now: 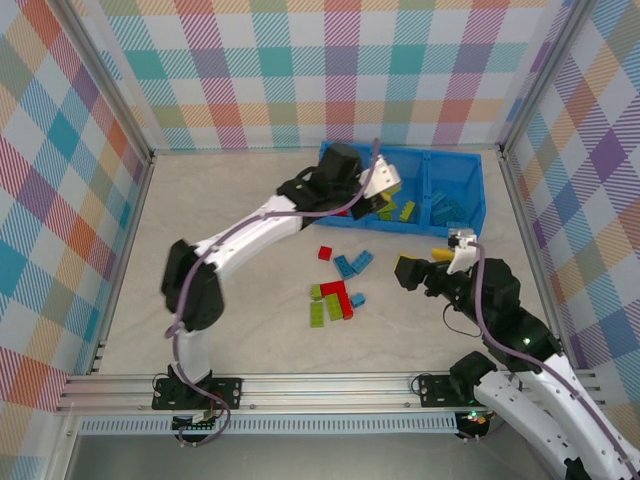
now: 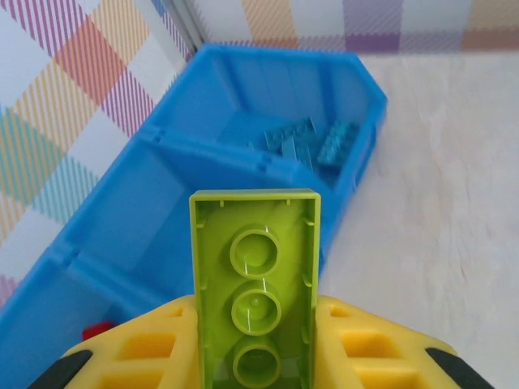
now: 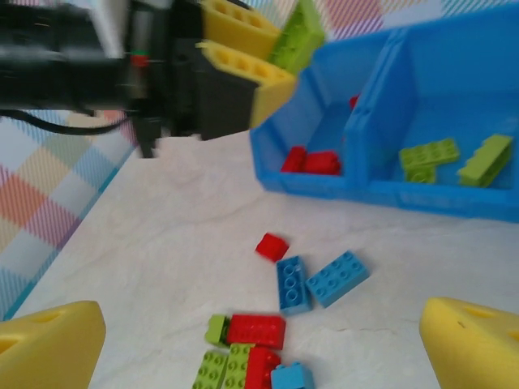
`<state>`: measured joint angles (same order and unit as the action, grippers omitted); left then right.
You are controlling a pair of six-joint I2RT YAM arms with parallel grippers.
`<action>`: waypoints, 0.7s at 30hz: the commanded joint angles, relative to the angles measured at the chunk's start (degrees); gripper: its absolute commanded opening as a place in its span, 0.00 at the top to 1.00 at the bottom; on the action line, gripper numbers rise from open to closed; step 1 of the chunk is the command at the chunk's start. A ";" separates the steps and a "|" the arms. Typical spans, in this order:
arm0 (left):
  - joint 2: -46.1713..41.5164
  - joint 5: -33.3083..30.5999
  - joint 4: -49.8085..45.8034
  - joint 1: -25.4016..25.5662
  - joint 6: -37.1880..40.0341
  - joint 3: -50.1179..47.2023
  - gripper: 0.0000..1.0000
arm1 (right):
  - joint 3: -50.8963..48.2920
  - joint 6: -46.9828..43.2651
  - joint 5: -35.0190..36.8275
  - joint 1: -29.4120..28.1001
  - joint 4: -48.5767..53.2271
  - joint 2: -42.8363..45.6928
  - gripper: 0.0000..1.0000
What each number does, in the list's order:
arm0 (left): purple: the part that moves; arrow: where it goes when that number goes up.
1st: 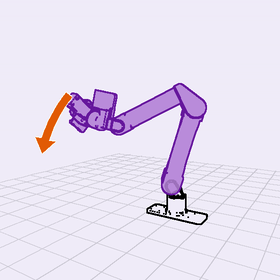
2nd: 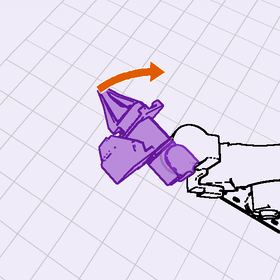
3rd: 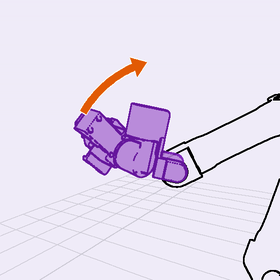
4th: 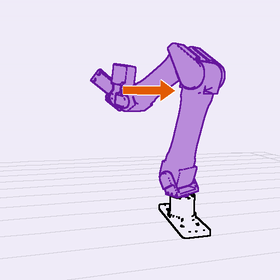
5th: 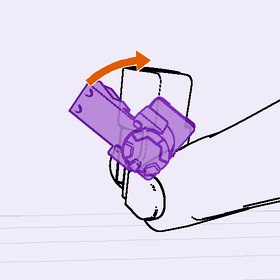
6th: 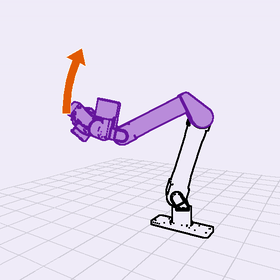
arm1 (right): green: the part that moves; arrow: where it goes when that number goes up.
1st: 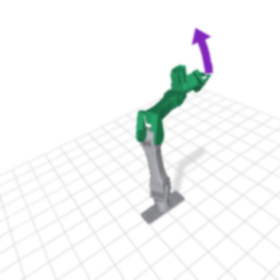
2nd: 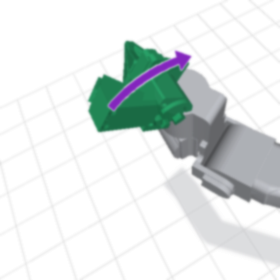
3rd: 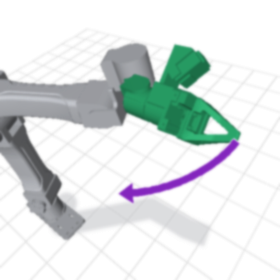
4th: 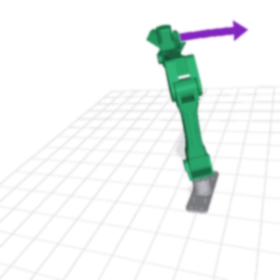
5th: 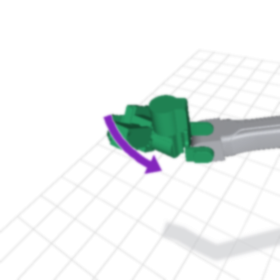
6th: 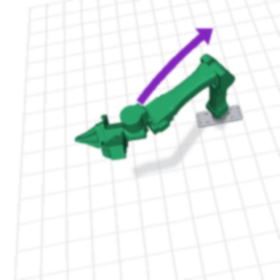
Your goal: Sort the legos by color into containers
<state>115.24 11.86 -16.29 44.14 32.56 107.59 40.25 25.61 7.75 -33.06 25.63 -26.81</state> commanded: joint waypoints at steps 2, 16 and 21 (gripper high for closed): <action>13.92 -2.44 0.89 0.74 -6.83 14.61 0.86 | 1.89 2.06 3.86 -0.08 5.63 1.10 0.00; 23.80 -4.26 -7.02 1.75 -7.95 31.06 0.38 | 2.47 5.60 2.45 -0.08 9.11 -0.48 0.00; 6.70 -4.70 6.82 3.53 -9.63 7.52 0.37 | 2.66 6.13 3.04 -0.08 8.99 -2.42 0.00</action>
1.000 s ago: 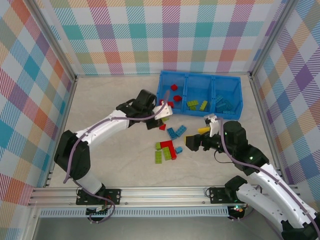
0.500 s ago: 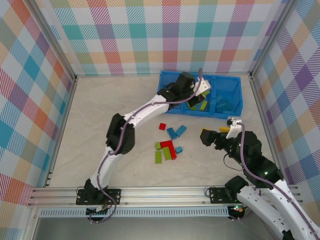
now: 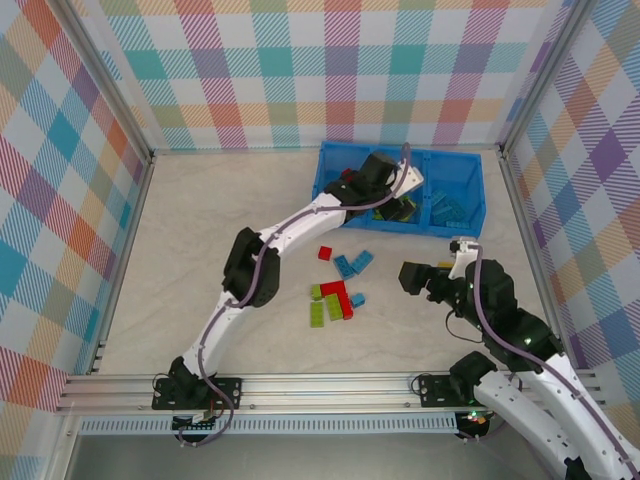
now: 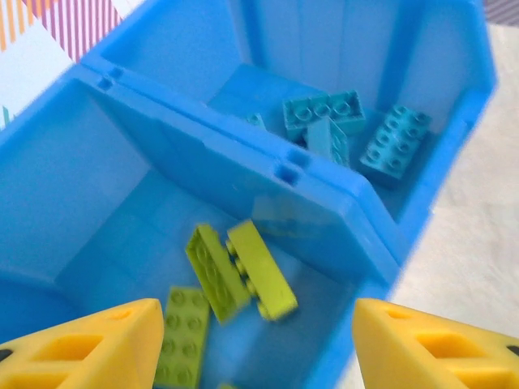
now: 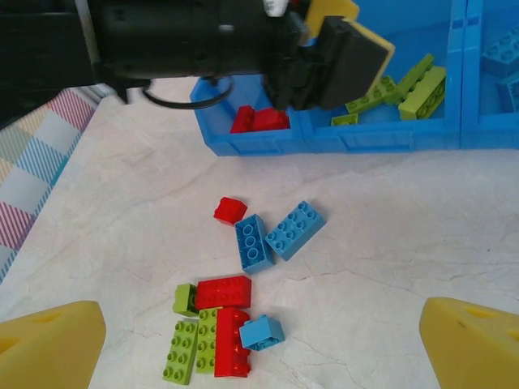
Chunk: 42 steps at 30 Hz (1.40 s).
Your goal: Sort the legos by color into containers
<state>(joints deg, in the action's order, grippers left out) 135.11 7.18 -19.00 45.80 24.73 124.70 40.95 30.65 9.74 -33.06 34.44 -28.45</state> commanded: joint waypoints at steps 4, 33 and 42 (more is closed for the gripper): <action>-30.97 -0.93 18.94 2.98 -4.08 -32.24 0.36 | 2.54 3.73 0.69 -0.08 0.64 -4.36 0.00; -90.18 -0.21 -19.75 11.33 24.41 -81.14 0.24 | 19.15 12.43 7.64 -4.03 -10.39 -67.26 0.00; -91.46 2.13 -18.35 11.33 23.70 -82.01 0.24 | 22.75 18.06 9.41 -4.11 -11.58 -75.58 0.19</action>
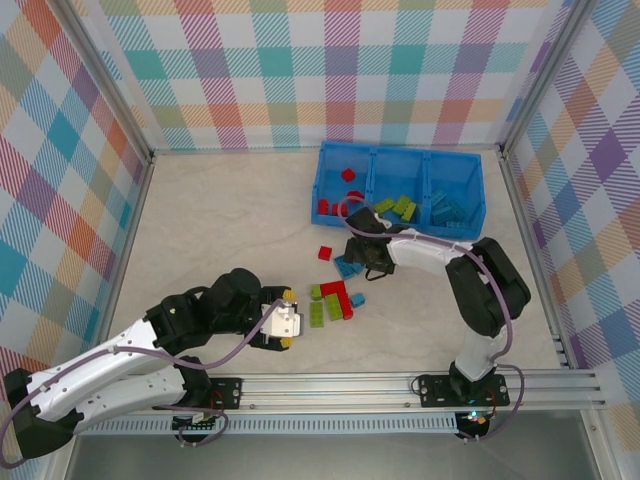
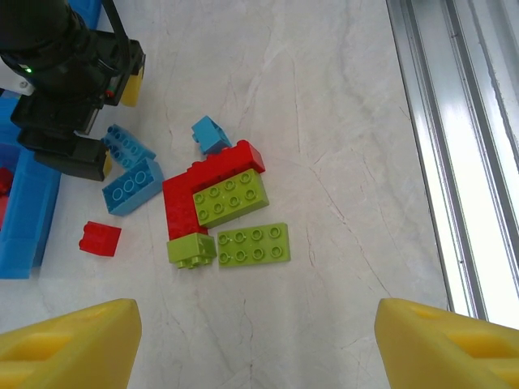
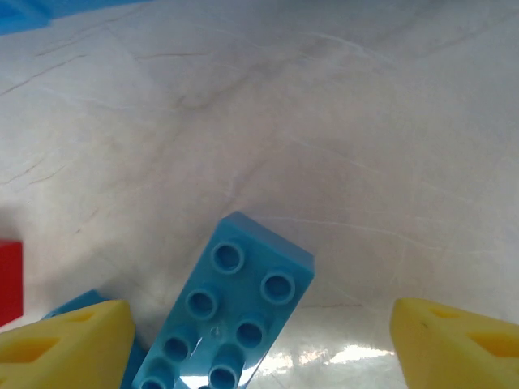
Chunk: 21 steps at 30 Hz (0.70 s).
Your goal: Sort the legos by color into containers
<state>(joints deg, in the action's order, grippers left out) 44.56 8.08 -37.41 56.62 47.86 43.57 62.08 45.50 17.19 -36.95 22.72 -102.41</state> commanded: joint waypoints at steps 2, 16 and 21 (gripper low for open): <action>-0.72 1.12 -0.12 0.51 0.49 -0.77 0.24 | 1.74 3.98 2.75 -0.23 0.25 -3.07 0.21; -3.19 3.61 1.78 0.51 1.88 -2.07 0.08 | -8.62 3.86 4.44 -0.76 -5.29 7.77 0.69; -6.82 3.58 5.62 0.51 1.46 -3.43 0.00 | -13.85 -1.91 8.45 -0.31 -6.58 23.30 0.75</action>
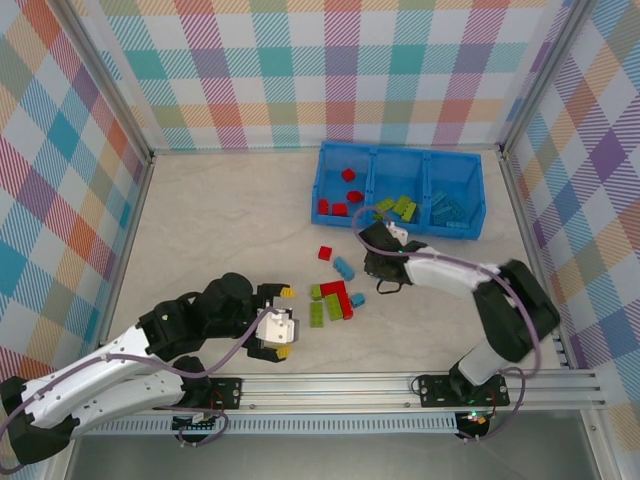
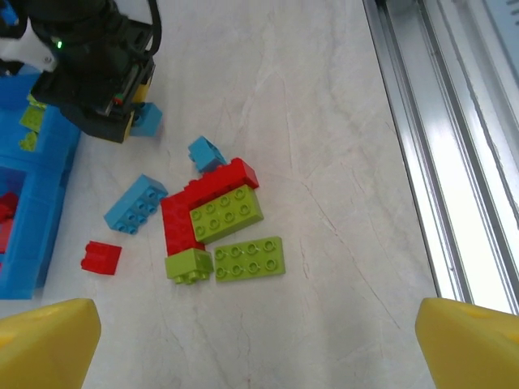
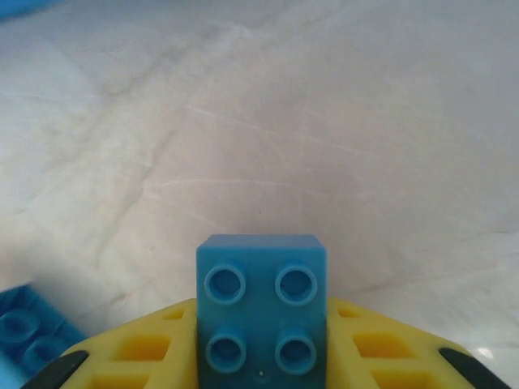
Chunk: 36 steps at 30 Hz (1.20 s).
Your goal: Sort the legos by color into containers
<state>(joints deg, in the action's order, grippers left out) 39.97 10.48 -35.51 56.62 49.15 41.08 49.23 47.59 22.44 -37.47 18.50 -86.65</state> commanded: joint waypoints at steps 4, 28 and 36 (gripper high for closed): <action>-5.44 -1.64 7.88 0.44 -1.16 -2.59 0.00 | 0.01 -12.90 6.00 6.74 -1.63 16.62 0.74; -7.27 -17.48 12.79 -0.11 -16.19 -1.24 0.00 | 32.84 -28.19 -7.94 35.53 3.36 -14.79 0.34; -8.10 -11.65 8.72 -0.11 -9.52 -1.39 0.00 | 15.79 -24.75 -22.61 34.04 0.23 6.59 0.34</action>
<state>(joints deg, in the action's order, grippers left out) 32.69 -4.32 -23.66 56.60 35.70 38.41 69.87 20.75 8.36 -2.24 19.31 -88.44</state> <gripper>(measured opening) 0.998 0.668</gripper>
